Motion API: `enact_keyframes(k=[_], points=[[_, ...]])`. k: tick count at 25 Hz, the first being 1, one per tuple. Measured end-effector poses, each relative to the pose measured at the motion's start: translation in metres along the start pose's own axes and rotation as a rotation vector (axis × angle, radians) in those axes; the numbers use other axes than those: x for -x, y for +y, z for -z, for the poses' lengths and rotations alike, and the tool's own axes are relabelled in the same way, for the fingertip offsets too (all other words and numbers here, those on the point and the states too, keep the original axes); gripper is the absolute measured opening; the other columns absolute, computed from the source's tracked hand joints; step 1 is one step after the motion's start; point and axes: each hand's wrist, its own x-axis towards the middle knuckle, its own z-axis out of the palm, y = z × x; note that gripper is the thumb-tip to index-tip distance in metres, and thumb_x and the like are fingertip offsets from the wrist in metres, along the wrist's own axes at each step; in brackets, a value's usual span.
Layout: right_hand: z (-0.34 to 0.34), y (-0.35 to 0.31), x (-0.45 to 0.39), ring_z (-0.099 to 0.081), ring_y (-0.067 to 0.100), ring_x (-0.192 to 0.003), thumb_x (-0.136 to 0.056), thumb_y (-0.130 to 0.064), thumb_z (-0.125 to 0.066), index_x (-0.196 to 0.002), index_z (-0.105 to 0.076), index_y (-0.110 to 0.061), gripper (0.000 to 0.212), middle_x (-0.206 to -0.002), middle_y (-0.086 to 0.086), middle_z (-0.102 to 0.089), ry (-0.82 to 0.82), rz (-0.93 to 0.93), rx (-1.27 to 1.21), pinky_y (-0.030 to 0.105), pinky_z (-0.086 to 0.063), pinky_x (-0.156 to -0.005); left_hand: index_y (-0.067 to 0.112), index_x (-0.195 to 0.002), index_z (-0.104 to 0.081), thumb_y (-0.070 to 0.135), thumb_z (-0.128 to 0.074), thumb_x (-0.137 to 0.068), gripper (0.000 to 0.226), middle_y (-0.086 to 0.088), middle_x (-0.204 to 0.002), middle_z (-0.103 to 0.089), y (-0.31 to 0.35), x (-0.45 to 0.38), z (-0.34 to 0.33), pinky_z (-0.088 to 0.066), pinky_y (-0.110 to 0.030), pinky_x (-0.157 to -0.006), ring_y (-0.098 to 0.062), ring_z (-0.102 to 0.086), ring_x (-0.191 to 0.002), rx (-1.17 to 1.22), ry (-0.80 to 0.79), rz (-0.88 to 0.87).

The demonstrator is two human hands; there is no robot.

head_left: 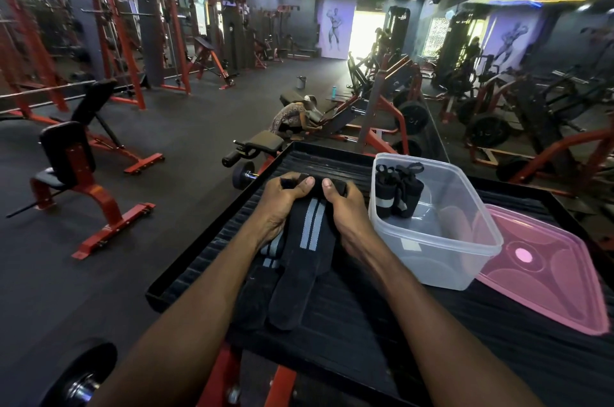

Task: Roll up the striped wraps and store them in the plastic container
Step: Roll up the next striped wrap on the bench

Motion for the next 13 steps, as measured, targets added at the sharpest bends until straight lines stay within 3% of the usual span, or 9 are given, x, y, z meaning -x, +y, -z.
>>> enact_keyframes(k=[2,4,6,10,13], points=[[-0.0002,0.0001,0.0006,-0.07,0.022,-0.102,-0.096,-0.024,-0.062,-0.111,-0.062,-0.016,0.017,-0.107,0.006,-0.073,0.007,0.032,0.02,0.047,-0.055,-0.096,-0.015,-0.109,-0.063,0.019,-0.074,-0.086,0.042,-0.033,-0.114,-0.067,-0.001,-0.0008,0.0005,-0.052,-0.05,-0.1,-0.039,-0.066,-0.102,0.079,-0.025,0.048],[-0.0014,-0.002,0.0023,-0.068,0.026,-0.106,-0.097,-0.015,-0.061,-0.11,-0.059,-0.013,0.014,-0.109,0.009,-0.071,-0.007,0.051,0.011,0.045,-0.054,-0.097,-0.016,-0.114,-0.061,0.027,-0.078,-0.082,0.056,-0.033,-0.116,-0.066,-0.0009,-0.0009,0.001,-0.052,-0.051,-0.1,-0.041,-0.067,-0.105,0.098,-0.043,0.072],[-0.0028,-0.004,0.0035,-0.067,0.029,-0.108,-0.096,-0.013,-0.062,-0.111,-0.058,-0.013,0.015,-0.111,0.01,-0.071,-0.018,0.025,-0.075,0.044,-0.055,-0.096,-0.012,-0.112,-0.064,0.024,-0.075,-0.085,0.045,-0.032,-0.114,-0.068,-0.003,-0.0027,0.003,-0.052,-0.053,-0.099,-0.041,-0.067,-0.103,0.065,-0.026,0.054],[-0.003,-0.0041,0.0026,-0.071,0.021,-0.103,-0.097,-0.031,-0.061,-0.11,-0.063,-0.019,0.017,-0.109,0.004,-0.074,-0.014,-0.044,-0.106,0.045,-0.055,-0.096,0.002,-0.1,-0.07,0.011,-0.067,-0.091,0.013,-0.021,-0.1,-0.073,-0.0022,-0.0011,0.0033,-0.057,-0.046,-0.091,-0.033,-0.069,-0.093,0.0,-0.025,0.002],[-0.0015,-0.0024,0.0014,-0.07,0.025,-0.103,-0.098,-0.024,-0.06,-0.111,-0.063,-0.016,0.015,-0.109,0.008,-0.073,0.023,0.004,-0.057,0.05,-0.055,-0.097,-0.002,-0.106,-0.067,0.008,-0.067,-0.09,0.018,-0.02,-0.103,-0.072,-0.0014,-0.0006,0.0028,-0.059,-0.04,-0.086,-0.03,-0.07,-0.094,0.062,-0.077,0.014]])
